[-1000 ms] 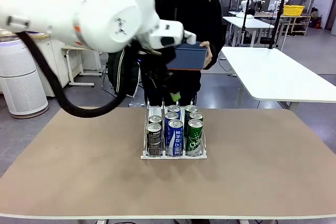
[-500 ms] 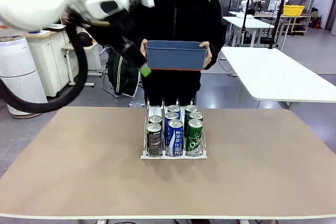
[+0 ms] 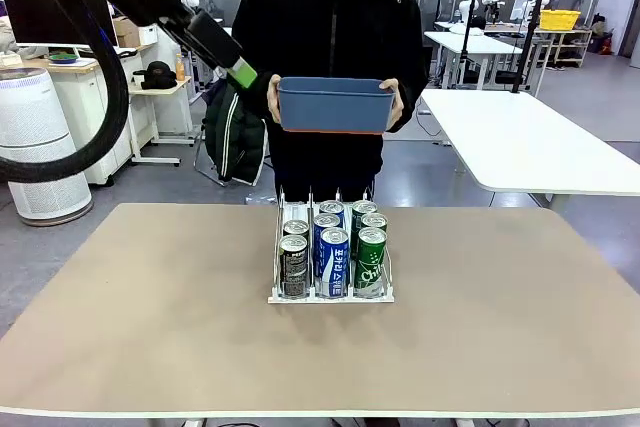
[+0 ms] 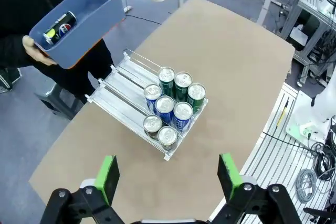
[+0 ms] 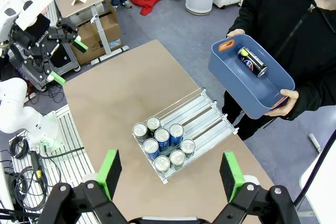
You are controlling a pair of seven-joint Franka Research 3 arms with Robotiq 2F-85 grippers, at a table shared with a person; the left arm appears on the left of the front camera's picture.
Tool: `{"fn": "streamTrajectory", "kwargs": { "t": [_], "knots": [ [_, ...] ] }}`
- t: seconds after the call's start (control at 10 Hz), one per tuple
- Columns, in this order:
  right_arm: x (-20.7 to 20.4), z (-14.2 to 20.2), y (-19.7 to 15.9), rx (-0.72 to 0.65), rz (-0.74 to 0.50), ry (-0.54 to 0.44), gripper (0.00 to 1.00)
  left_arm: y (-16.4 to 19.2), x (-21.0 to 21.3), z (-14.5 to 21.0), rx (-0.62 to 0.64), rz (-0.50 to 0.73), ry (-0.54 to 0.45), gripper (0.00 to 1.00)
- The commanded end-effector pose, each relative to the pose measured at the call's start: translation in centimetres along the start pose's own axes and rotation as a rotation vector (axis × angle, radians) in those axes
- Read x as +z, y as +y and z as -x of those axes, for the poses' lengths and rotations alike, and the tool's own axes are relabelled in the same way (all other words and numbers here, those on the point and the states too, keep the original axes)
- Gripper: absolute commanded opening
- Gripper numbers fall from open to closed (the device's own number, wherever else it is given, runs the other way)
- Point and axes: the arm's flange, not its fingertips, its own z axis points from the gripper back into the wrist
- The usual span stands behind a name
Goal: Fill the beverage cans into the dispenser.
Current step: Pick up the Pepsi coke handed by the human.
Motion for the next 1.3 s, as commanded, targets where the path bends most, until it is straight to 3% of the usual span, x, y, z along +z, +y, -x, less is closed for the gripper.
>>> {"fn": "streamTrajectory", "kwargs": {
  "t": [0.0, 0.4, 0.7, 1.2],
  "knots": [
    [-0.1, 0.2, 0.1, 0.000, -0.001, 0.002, 1.00, -0.2, -0.7, 0.6, -0.008, 0.014, 0.005, 1.00],
    [-0.1, 0.2, 0.1, 0.000, -0.001, 0.002, 1.00, -0.1, -0.2, 0.0, 0.000, 0.002, 0.006, 1.00],
    [-0.1, 0.2, 0.1, 0.000, -0.001, 0.002, 1.00, 1.1, 0.9, -1.0, 0.096, -0.028, 0.031, 1.00],
    [-0.1, 0.2, 0.1, 0.000, -0.001, 0.002, 1.00, 1.9, 5.1, -3.2, 0.092, 0.062, 0.069, 1.00]
  ]
}}
